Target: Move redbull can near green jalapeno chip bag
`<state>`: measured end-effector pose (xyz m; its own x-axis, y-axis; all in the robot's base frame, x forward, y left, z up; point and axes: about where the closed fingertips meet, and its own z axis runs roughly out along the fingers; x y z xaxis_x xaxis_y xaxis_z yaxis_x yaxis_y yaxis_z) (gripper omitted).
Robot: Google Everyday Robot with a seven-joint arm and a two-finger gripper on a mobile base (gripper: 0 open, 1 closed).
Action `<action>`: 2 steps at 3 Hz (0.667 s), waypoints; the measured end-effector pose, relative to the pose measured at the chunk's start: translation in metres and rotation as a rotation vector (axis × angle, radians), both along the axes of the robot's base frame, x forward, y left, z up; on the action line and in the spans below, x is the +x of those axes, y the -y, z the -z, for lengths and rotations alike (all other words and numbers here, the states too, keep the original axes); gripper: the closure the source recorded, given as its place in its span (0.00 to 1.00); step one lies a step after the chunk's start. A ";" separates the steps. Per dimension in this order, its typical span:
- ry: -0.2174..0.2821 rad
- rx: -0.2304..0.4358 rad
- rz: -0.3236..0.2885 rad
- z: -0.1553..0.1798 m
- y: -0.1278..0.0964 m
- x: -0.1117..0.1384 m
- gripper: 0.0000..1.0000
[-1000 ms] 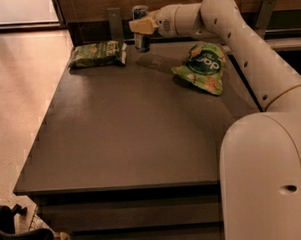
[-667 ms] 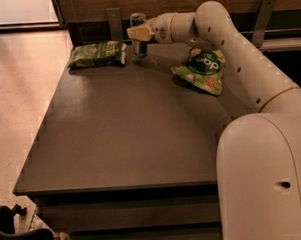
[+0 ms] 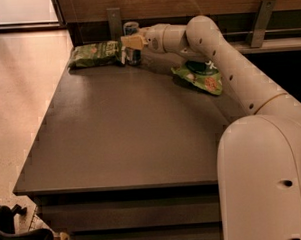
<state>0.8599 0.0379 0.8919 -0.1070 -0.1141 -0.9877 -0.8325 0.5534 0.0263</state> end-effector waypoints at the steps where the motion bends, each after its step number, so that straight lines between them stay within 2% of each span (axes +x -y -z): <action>1: -0.001 0.001 -0.004 0.001 -0.003 0.000 0.56; 2: -0.003 0.001 -0.008 0.002 -0.006 0.000 0.34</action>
Offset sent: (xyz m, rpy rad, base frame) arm -0.0002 0.0028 -0.0009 0.0007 0.0010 0.0033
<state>0.8595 0.0443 0.8898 -0.1088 -0.1138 -0.9875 -0.8368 0.5468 0.0292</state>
